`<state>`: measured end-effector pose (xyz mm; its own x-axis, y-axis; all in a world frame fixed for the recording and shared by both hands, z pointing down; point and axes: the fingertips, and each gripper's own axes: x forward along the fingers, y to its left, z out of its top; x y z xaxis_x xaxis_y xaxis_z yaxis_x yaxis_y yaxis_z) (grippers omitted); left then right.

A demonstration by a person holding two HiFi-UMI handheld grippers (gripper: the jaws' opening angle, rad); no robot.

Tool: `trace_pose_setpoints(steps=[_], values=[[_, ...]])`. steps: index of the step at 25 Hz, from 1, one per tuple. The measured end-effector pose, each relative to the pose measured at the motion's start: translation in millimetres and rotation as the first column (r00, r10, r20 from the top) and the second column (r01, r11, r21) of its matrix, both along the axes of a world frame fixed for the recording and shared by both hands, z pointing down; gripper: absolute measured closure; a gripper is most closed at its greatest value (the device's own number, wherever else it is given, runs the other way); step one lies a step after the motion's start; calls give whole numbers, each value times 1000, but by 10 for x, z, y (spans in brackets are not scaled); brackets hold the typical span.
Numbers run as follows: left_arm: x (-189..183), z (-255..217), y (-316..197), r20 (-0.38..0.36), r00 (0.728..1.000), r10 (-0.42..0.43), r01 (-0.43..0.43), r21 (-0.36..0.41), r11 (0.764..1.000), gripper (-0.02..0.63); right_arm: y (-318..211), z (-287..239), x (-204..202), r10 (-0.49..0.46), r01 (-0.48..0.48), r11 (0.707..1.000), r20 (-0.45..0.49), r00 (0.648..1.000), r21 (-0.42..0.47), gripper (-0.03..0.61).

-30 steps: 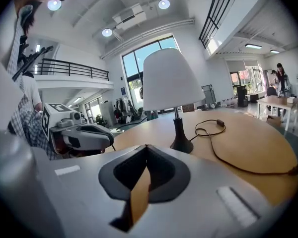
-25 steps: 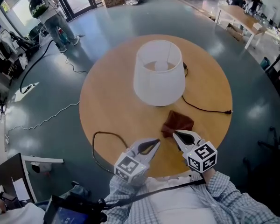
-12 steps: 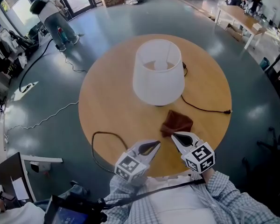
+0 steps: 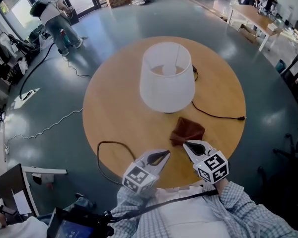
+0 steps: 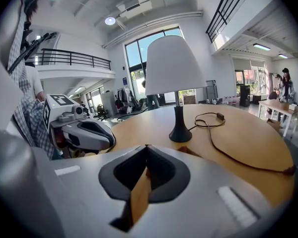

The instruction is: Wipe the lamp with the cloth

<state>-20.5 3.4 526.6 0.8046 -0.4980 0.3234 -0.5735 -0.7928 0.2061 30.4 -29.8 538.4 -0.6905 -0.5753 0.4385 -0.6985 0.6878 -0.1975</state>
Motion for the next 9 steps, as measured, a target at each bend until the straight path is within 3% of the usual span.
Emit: trace_pose_setpoints(steps=[9], values=[[-104, -37, 23, -3, 1000, 21, -21, -9, 1000, 609, 10, 40, -111, 9, -10, 1000, -13, 1000, -16, 575]])
